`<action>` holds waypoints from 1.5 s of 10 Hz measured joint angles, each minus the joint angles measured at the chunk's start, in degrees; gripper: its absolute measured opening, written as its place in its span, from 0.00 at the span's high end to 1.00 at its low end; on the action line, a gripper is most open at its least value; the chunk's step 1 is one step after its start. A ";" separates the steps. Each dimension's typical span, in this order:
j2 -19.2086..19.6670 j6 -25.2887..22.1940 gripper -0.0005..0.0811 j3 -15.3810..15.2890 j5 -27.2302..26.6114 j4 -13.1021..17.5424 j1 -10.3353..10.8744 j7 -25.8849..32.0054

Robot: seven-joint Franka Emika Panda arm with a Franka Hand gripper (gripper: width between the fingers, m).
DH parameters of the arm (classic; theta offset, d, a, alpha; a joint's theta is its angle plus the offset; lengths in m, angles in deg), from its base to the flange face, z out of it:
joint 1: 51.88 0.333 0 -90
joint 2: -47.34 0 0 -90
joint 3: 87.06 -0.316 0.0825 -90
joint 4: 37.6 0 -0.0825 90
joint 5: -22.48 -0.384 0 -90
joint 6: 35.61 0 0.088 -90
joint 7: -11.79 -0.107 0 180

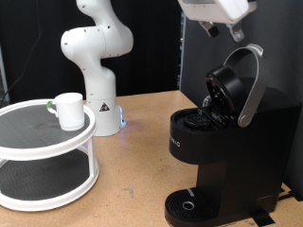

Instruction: Make a cup of coffee with the keurig machine

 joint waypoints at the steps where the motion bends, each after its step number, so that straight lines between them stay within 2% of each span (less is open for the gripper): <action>1: 0.79 -0.07 0.01 -0.43 -0.39 0.85 0.23 -0.55; 4: 2.42 0.09 0.01 -1.81 -2.90 3.08 0.96 -0.76; 8: 3.85 1.94 0.01 -4.66 -2.91 4.19 1.82 -2.14; 9: 4.30 2.93 0.12 -5.46 -2.93 4.19 2.20 -2.31; 10: 4.60 3.51 0.12 -6.18 -2.97 4.20 2.44 -2.53; 11: 4.94 3.68 0.36 -6.72 -2.97 4.20 2.62 -2.82; 13: 5.65 3.67 0.70 -7.47 -2.96 4.08 2.66 -3.16; 14: 5.88 3.66 0.70 -7.58 -2.91 3.83 2.66 -3.19; 15: 6.07 3.67 0.92 -7.59 -2.86 3.61 2.65 -3.19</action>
